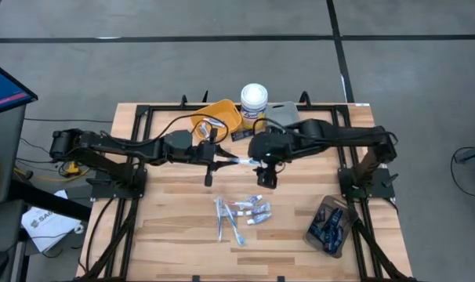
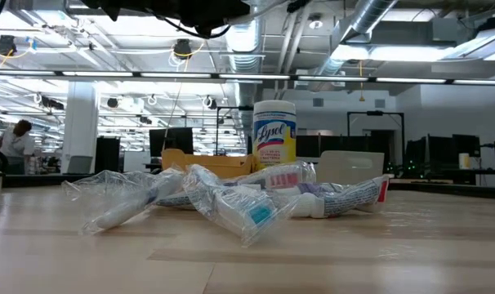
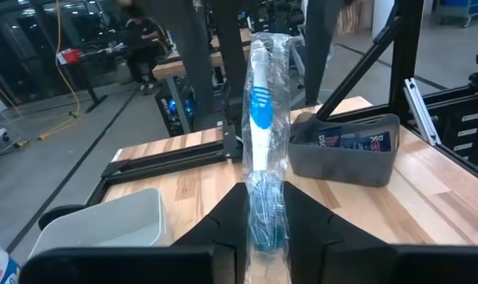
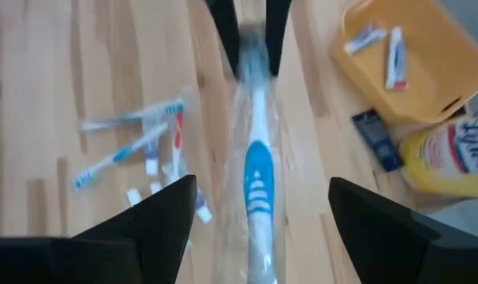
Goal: Pick & Place Travel size toiletries
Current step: Put the blue toothbrush into the gray bin
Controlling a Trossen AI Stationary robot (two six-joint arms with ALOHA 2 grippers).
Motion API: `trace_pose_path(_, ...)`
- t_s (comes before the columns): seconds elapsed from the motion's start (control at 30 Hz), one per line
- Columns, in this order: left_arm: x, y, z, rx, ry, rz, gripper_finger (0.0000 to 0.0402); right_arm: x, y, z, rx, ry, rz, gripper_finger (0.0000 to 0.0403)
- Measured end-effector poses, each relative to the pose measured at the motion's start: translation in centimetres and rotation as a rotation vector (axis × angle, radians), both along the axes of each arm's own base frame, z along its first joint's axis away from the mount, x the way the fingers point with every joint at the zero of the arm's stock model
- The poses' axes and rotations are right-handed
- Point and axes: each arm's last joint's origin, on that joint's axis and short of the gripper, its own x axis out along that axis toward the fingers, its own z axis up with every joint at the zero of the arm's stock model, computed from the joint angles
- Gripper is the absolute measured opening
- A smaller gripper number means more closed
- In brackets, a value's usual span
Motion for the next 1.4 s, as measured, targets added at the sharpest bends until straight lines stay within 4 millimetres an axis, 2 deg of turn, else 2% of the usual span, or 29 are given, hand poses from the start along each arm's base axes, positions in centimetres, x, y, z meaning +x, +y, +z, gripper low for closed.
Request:
trace_pose_path(0.17,0.0,0.0,0.0,0.001,0.001,0.0,0.0049,0.6,-0.5,-1.1,-0.002,0.063,-0.014,0.0278)
trace_pose_path(0.3,0.0,0.0,-0.1,0.002,0.008,0.0,0.0049,0.5,-0.5,-1.0,-0.002,0.058,-0.015,0.0244)
trace_pose_path(0.4,0.0,0.0,-0.1,0.004,0.007,-0.001,0.0049,0.5,-0.6,-1.0,0.003,0.061,-0.014,0.0187)
trace_pose_path(0.6,0.0,0.0,-0.1,0.004,0.007,0.004,0.0052,0.3,-0.6,-1.1,0.008,0.084,-0.007,0.0027)
trace_pose_path(0.63,0.0,0.0,-0.1,0.004,0.007,0.003,0.0055,0.3,-0.5,-1.1,0.008,0.084,-0.006,0.0018)
trace_pose_path(0.73,0.0,0.0,0.0,0.004,0.004,0.011,0.0077,0.2,-0.6,-0.9,0.02,0.069,-0.043,0.0018)
trace_pose_path(0.8,0.0,0.1,0.1,0.005,-0.005,0.027,0.0098,-0.4,-0.9,-0.4,0.006,0.053,-0.132,0.0009)
trace_pose_path(1.0,-0.8,0.1,0.8,-0.019,-0.014,0.075,0.017,-4.7,-3.2,2.9,-0.059,-0.049,-0.408,0.0005)
trace_pose_path(1.1,-1.4,0.3,1.5,-0.015,-0.043,0.113,0.02,-7.1,-4.9,3.5,-0.092,-0.016,-0.575,0.0004)
trace_pose_path(1.17,-1.7,0.3,2.0,-0.013,-0.059,0.128,0.0216,-8.0,-6.2,3.6,-0.109,-0.054,-0.665,0.0004)
trace_pose_path(1.3,-2.6,0.3,3.0,-0.034,-0.097,0.149,0.0233,-9.9,-9.2,1.8,-0.133,0.006,-0.811,0.0004)
trace_pose_path(1.4,-3.3,0.4,3.5,-0.055,-0.114,0.177,0.0236,-10.2,-11.2,-1.9,-0.152,0.14,-0.885,0.0004)
